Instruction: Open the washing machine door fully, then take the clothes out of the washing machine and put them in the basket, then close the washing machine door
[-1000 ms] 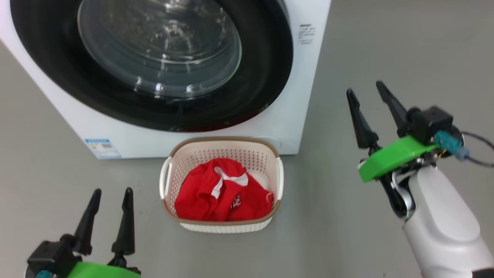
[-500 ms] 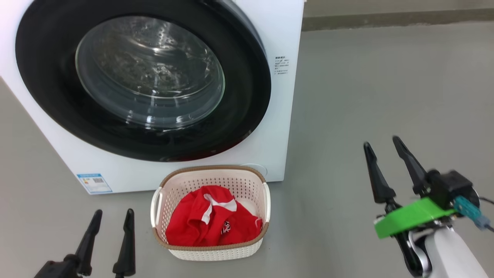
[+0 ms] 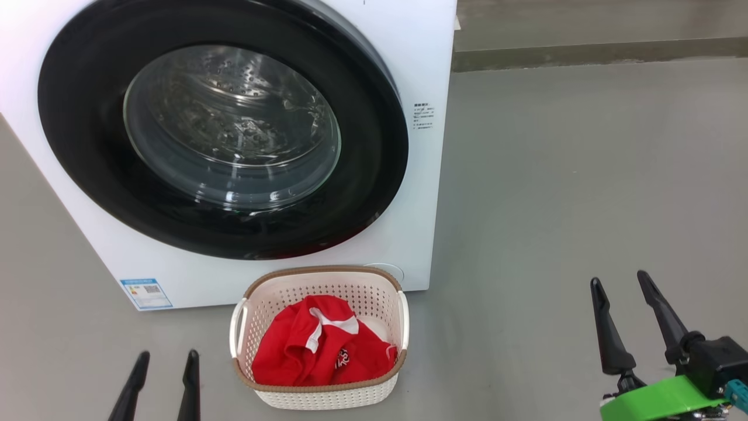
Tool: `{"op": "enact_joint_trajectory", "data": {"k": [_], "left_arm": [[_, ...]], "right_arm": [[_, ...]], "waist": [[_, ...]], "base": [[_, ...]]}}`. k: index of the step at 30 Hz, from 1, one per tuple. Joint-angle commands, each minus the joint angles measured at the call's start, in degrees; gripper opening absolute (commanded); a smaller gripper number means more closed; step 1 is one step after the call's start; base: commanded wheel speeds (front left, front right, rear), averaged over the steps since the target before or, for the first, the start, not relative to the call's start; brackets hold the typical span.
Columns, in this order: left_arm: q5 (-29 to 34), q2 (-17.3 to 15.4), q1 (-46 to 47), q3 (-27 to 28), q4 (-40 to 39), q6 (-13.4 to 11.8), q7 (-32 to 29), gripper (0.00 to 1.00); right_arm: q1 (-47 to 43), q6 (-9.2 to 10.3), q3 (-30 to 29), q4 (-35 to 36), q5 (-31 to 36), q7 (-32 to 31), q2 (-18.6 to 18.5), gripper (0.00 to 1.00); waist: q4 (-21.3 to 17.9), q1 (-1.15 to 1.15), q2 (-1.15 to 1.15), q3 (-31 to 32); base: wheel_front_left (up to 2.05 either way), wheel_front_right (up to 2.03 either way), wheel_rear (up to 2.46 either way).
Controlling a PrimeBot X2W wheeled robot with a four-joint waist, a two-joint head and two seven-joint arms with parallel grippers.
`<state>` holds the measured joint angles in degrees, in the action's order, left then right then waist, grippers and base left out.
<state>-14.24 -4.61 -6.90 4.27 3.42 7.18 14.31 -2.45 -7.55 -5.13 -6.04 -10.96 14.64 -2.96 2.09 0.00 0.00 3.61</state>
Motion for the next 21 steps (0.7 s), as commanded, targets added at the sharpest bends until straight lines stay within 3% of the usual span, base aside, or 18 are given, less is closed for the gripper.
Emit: {"op": "enact_joint_trajectory", "data": {"k": [1, 20, 21], "left_arm": [[0.7, -0.6, 0.7, 1.9, -1.4, 0.3, 0.7, 1.00], [2.3, 0.4, -0.7, 2.9, -0.8, 0.3, 0.7, 1.00], [2.0, 0.6, -1.5, 1.0, 0.5, 0.0, 0.0, 0.00]], "right_arm": [[0.9, 0.06, 0.8, 1.8, 0.0, 0.4, -0.3, 1.00], [0.9, 0.06, 0.4, 1.5, -0.9, 0.4, 0.1, 1.00], [-1.1, 0.00, -1.0, 0.1, -0.4, 0.0, 0.8, 0.00]], "waist": [[-0.2, 0.00, 0.00, 0.2], [-0.2, 0.00, 0.00, 0.4], [-0.2, 0.00, 0.00, 0.4]], "base": [[0.00, 0.00, 0.00], [0.00, 0.00, 0.00], [0.00, 0.00, 0.00]]}}
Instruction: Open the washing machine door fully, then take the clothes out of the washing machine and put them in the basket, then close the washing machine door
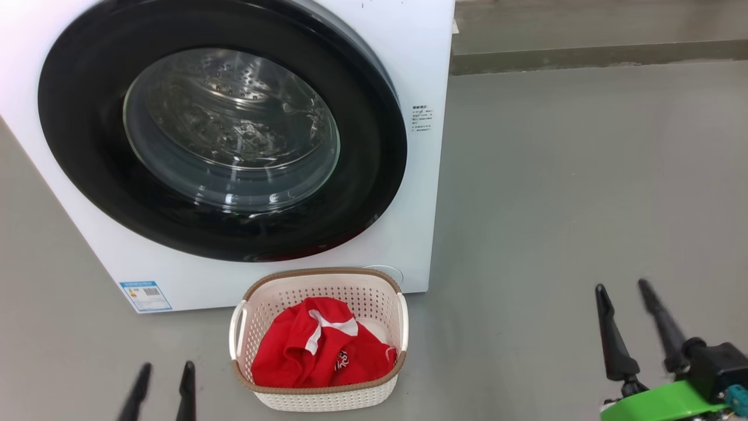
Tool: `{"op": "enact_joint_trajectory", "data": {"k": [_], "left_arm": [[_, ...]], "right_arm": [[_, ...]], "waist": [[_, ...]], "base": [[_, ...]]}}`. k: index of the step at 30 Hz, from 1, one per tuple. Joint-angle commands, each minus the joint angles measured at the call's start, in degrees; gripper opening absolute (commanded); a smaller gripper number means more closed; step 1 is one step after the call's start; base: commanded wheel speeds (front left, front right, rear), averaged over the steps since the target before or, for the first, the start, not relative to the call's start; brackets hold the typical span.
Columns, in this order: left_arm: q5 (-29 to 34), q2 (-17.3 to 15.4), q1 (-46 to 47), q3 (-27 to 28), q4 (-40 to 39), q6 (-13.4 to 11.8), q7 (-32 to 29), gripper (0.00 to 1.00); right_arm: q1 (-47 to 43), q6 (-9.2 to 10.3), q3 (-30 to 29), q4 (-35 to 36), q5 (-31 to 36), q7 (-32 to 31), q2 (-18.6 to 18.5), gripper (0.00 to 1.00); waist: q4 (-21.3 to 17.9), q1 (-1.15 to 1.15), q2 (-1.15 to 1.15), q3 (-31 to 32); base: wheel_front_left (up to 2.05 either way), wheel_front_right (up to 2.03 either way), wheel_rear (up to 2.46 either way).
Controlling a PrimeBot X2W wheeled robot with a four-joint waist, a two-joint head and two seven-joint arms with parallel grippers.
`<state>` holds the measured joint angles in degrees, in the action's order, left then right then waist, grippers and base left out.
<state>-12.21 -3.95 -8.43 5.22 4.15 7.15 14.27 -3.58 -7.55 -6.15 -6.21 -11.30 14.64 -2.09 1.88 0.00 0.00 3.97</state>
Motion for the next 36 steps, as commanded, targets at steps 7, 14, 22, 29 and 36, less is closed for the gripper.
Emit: {"op": "enact_joint_trajectory", "data": {"k": [7, 14, 22, 29, 36], "left_arm": [[-0.2, 1.6, -0.1, -0.6, 5.1, -0.1, -0.5, 0.00], [-4.6, 1.6, 0.7, -0.4, 5.4, 0.0, -1.6, 0.00], [-9.8, 1.6, 1.6, -0.3, 5.7, 0.0, -2.9, 0.00], [-14.2, 1.5, 2.5, -0.2, 6.0, 0.0, -4.0, 0.00], [-18.7, 1.5, 3.3, -0.1, 6.2, 0.0, -5.2, 0.00]], "right_arm": [[-2.4, 0.00, 0.0, -5.4, -0.2, -0.1, 1.3, 0.00], [-1.7, 0.00, -0.1, -5.5, -4.7, -1.3, 1.1, 0.00], [-1.0, 0.01, 0.0, -5.7, -9.9, -2.6, 1.0, 0.00], [-0.3, 0.01, 0.0, -5.8, -14.4, -3.8, 0.9, 0.00], [0.4, 0.02, -0.1, -5.9, -18.9, -5.0, 0.8, 0.00]], "waist": [[0.0, 0.00, 0.00, 0.0], [-0.1, -0.13, 0.00, -0.1], [-0.2, 0.00, 0.00, -0.5], [-0.3, 0.00, 0.00, -0.7], [-0.4, 0.00, 0.00, -1.0]], "base": [[0.00, 0.00, 0.00], [0.00, 0.00, 0.00], [0.00, 0.00, 0.00], [0.00, 0.00, 0.00], [0.00, 0.00, 0.00]]}}
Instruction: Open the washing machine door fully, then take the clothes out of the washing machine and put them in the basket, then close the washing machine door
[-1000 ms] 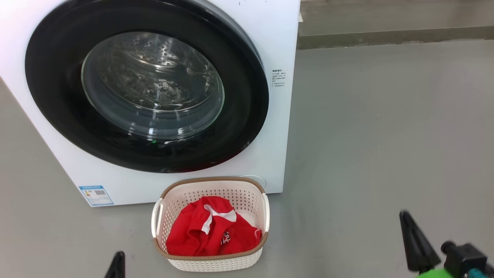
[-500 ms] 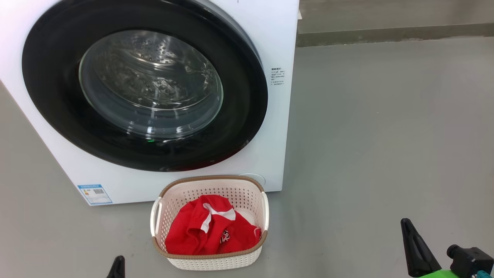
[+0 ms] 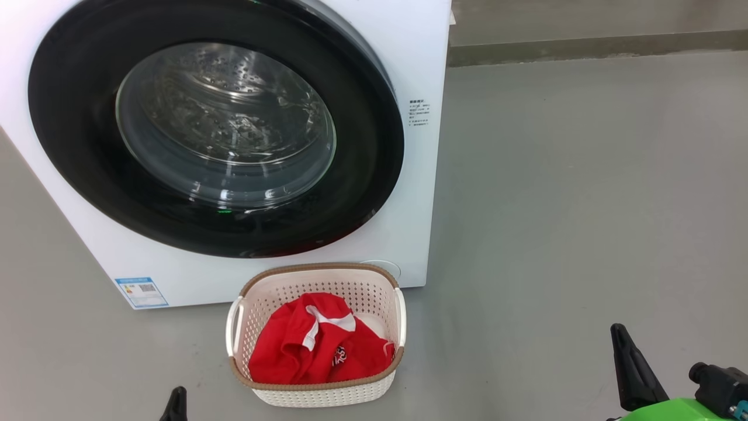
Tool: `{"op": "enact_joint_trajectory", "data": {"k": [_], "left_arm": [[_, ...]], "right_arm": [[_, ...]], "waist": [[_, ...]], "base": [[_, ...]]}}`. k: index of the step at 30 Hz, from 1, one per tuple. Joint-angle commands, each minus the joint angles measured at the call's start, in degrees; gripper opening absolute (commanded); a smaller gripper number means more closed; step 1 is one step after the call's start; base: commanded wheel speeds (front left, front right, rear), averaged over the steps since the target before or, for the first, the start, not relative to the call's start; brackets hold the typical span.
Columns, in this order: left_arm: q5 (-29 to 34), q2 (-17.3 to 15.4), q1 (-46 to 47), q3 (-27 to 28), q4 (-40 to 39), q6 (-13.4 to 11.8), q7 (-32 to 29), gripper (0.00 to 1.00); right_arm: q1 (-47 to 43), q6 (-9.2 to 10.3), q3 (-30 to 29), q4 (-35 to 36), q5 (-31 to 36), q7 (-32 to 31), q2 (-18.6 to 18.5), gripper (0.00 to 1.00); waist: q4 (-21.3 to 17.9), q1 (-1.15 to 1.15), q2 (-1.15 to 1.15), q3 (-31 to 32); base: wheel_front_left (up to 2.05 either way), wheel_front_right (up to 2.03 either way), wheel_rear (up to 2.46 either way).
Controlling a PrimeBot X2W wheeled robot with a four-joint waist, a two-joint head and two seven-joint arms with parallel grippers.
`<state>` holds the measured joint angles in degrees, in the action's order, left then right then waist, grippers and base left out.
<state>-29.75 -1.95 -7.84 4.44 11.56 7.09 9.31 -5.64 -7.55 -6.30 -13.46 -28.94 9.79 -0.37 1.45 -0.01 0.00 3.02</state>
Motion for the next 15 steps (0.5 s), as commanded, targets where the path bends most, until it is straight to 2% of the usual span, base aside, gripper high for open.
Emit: {"op": "enact_joint_trajectory", "data": {"k": [1, 15], "left_arm": [[-1.8, -0.5, 2.8, 0.7, -1.1, 0.1, -0.4, 0.00], [-10.1, -0.6, 4.3, 0.9, -0.6, 0.1, -2.5, 0.00]], "right_arm": [[2.6, 0.02, 0.1, 1.3, -1.9, -0.3, -1.0, 0.00], [3.8, 0.02, 0.0, 1.0, -10.3, -2.5, -1.2, 0.00]], "waist": [[0.0, 0.01, 0.00, -0.1], [-0.2, 0.01, 0.00, -0.5]], "base": [[0.00, 0.00, 0.00], [0.00, 0.00, 0.00]]}}
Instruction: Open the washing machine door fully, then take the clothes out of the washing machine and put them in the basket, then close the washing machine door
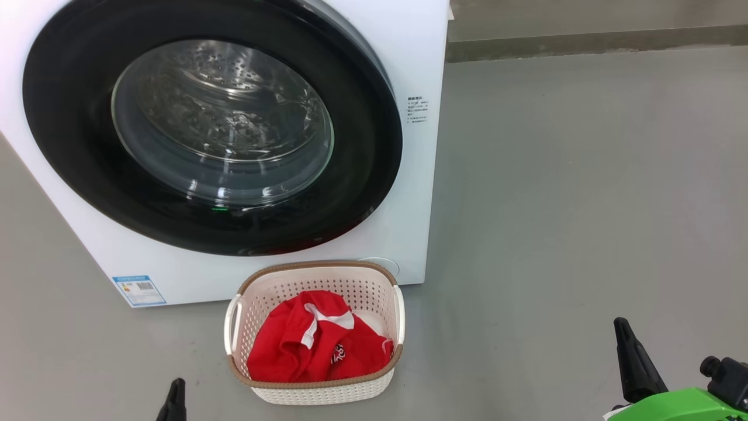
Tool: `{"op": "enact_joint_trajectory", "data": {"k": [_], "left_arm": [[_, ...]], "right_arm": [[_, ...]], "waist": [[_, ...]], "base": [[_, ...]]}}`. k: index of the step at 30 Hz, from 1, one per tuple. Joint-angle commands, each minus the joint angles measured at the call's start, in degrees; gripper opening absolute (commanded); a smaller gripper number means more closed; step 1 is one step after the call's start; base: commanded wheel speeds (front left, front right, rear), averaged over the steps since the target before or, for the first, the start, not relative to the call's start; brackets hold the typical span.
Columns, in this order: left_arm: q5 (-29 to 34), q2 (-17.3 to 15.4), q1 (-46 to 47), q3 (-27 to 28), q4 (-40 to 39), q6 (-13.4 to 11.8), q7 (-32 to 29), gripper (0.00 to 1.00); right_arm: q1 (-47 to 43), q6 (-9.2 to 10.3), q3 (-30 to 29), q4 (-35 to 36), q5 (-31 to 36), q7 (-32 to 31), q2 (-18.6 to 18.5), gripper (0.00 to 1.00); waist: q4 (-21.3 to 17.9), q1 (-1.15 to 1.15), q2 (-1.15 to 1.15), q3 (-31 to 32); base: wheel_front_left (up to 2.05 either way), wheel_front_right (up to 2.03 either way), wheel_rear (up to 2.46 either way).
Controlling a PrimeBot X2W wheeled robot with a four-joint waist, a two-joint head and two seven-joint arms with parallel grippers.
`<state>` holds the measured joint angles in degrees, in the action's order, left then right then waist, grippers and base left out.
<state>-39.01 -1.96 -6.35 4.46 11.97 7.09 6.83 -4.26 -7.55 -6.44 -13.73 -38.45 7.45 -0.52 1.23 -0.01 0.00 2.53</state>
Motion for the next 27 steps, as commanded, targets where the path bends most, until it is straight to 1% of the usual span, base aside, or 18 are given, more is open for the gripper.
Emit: {"op": "enact_joint_trajectory", "data": {"k": [1, 27], "left_arm": [[-1.5, -0.6, 3.0, 0.9, -1.0, 0.1, -0.2, 0.00], [-18.7, -0.7, 6.2, 1.3, 0.0, 0.2, -4.6, 0.00]], "right_arm": [[2.6, 0.02, 0.2, 1.3, -1.4, -0.3, -1.0, 0.00], [5.2, 0.04, 0.1, 0.8, -18.9, -4.9, -1.5, 0.00]], "waist": [[0.0, 0.00, 0.00, 0.0], [-0.4, 0.00, 0.00, -0.9]], "base": [[0.00, 0.00, 0.00], [0.00, 0.00, 0.00]]}}
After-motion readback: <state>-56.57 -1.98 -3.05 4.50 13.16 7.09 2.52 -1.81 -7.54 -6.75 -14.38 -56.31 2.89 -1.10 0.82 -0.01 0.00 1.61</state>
